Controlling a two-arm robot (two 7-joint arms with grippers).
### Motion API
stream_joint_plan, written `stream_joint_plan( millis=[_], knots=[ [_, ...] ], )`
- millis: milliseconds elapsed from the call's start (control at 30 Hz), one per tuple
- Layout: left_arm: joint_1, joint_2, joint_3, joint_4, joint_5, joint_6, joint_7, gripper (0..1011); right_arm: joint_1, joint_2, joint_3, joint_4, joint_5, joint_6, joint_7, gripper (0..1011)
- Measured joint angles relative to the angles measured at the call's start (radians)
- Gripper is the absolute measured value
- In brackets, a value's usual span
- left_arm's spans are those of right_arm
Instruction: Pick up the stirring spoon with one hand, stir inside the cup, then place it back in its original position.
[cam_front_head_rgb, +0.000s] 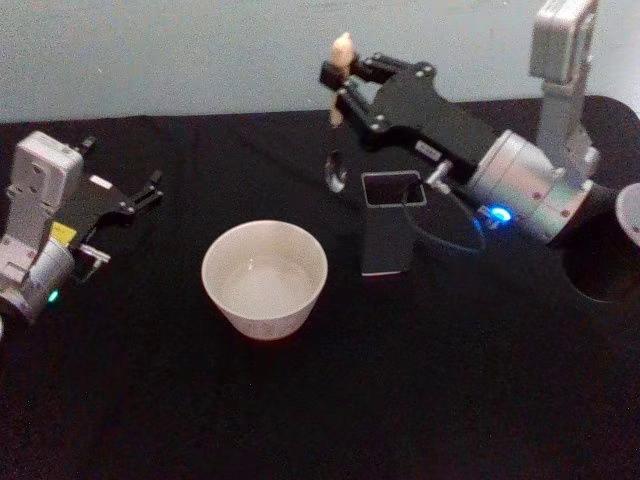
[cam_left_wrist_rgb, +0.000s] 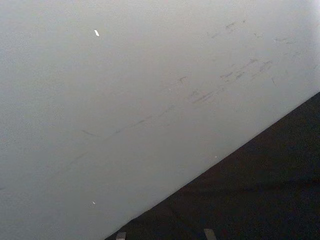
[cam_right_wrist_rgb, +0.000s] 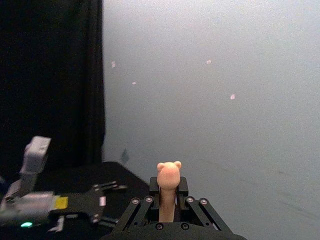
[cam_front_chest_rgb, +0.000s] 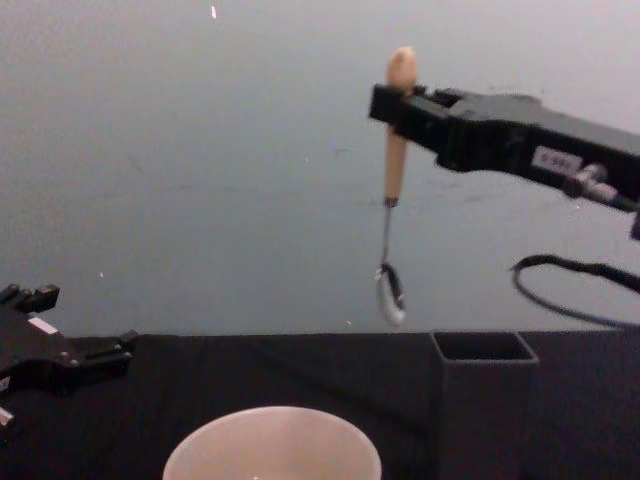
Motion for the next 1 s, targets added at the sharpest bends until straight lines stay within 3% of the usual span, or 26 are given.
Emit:
stream_joint_plan(
  millis=[467, 1000],
  knots=[
    [0.0, 0.0, 0.0, 0.0, 0.0, 0.0, 0.0, 1001, 0.01, -0.003, -0.097, 0.018, -0.033, 0.021, 0.062, 210],
    [0.0, 0.0, 0.0, 0.0, 0.0, 0.0, 0.0, 1001, -0.007, -0.01, -0.145, 0.071, -0.045, -0.015, 0.1, 210]
  ],
)
